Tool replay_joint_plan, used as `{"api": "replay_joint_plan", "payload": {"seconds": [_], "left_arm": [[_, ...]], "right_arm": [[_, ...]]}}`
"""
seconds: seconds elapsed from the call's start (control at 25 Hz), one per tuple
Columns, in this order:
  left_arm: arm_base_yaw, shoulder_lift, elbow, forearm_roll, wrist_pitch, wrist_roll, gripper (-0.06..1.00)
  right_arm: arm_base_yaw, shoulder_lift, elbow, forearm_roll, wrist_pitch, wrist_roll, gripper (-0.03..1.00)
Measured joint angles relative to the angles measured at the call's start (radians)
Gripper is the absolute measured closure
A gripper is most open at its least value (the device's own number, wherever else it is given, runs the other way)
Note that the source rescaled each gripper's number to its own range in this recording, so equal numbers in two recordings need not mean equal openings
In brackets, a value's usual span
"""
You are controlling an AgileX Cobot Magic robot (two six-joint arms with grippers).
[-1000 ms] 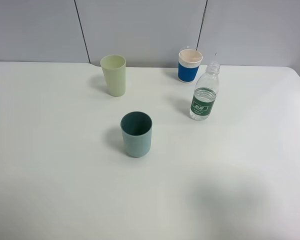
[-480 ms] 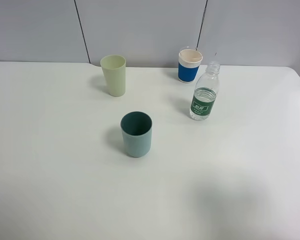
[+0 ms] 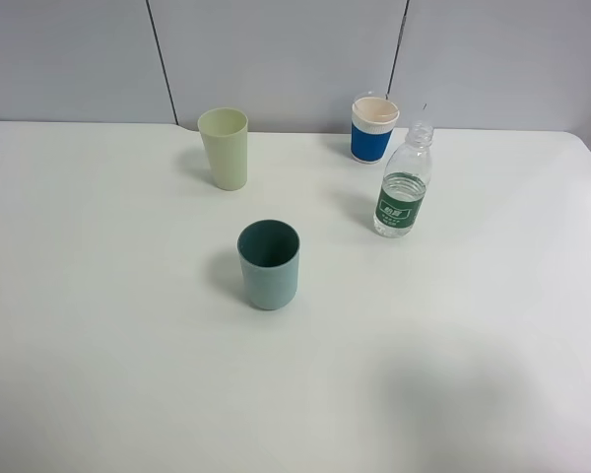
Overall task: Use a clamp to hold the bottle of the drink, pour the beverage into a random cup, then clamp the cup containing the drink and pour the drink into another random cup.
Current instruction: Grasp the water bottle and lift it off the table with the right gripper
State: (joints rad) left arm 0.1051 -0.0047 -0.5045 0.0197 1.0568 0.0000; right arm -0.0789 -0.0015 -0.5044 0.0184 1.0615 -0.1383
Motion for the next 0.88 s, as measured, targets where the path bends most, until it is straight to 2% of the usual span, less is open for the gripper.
{"api": "replay_joint_plan", "payload": {"seconds": [0.88], "left_arm": [[0.0,0.0,0.0,0.0,0.0,0.0,0.14]], "right_arm": [[0.0,0.0,0.0,0.0,0.0,0.0,-0.03]]}}
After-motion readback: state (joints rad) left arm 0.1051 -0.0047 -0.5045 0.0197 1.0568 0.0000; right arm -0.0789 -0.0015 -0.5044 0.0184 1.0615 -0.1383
